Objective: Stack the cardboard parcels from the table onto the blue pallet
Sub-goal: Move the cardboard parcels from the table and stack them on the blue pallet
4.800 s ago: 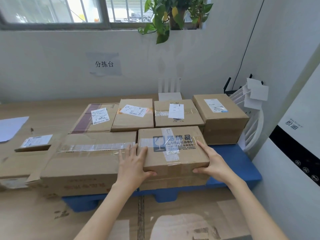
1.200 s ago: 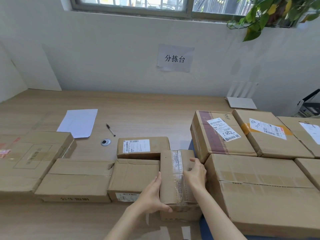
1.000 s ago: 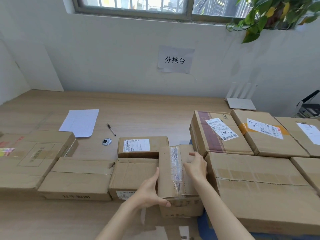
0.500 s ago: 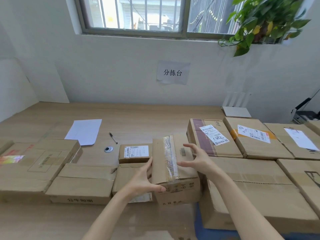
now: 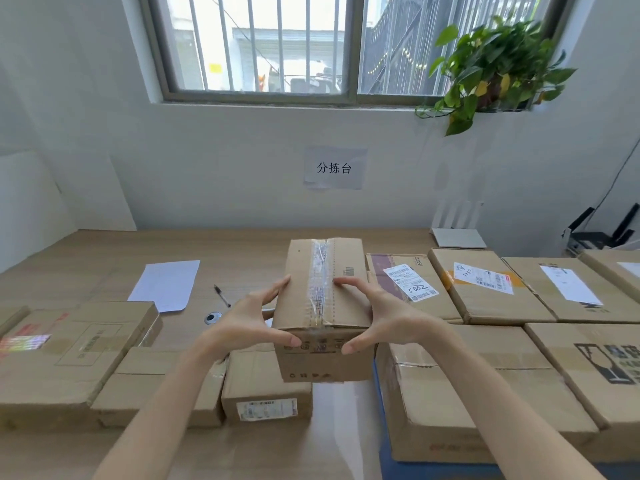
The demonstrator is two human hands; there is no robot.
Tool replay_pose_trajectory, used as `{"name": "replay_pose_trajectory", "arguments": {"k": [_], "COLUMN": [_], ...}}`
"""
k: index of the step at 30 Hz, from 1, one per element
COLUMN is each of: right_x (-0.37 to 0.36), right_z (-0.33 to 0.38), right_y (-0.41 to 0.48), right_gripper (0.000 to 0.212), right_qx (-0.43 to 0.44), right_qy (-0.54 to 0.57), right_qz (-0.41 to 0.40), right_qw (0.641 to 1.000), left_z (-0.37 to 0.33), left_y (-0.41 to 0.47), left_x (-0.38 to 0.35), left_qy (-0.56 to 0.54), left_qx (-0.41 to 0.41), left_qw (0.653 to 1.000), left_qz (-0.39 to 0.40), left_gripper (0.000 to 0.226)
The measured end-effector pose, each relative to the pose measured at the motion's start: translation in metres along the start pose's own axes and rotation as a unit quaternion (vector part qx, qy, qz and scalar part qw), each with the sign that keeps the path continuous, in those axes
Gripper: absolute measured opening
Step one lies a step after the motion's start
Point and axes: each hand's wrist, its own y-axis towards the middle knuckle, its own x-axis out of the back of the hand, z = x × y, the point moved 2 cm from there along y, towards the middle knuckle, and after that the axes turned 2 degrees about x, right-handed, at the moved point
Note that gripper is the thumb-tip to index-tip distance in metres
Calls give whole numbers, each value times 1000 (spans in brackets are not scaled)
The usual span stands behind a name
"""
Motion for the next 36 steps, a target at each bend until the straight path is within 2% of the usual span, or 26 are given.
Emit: {"name": "replay_pose_trajectory", "arguments": {"k": [5, 9, 15, 17, 19, 22, 28, 31, 36], "right_x": [41, 89, 170, 195, 219, 259, 334, 357, 373], "right_z": [6, -8, -55, -78, -103, -143, -225, -258, -305], "right_y": [-27, -79, -206, -253, -299, -365, -473, -508, -540], "right_gripper": [102, 102, 96, 97, 98, 96, 96, 96, 98], "right_qx": [31, 7, -13, -26, -35, -36, -59, -67, -90], "right_qy": [-1, -10, 9, 12, 22, 41, 34, 47, 54], "right_qz": [-68, -114, -185, -196, -203, -207, -197, -192, -166], "right_qw": [997, 993, 983, 980, 978, 977, 978, 978, 981], "left_z": [-50, -102, -188, -214, -240, -276, -337, -351, -355], "left_y": [7, 25, 57, 63, 67, 76, 96, 105, 110], "left_x": [-12, -51, -166, -217, -271, -352, -497, -551, -611], "left_qy": [9, 6, 42, 47, 44, 42, 32, 2, 24], "left_qx": [-45, -99, -162, -180, -186, -191, -197, -181, -162], "left_qw": [999, 995, 985, 982, 980, 979, 978, 981, 984], "left_qz": [-6, 3, 35, 44, 51, 57, 56, 68, 73], "left_gripper": [112, 110, 121, 115, 112, 118, 109, 120, 117]}}
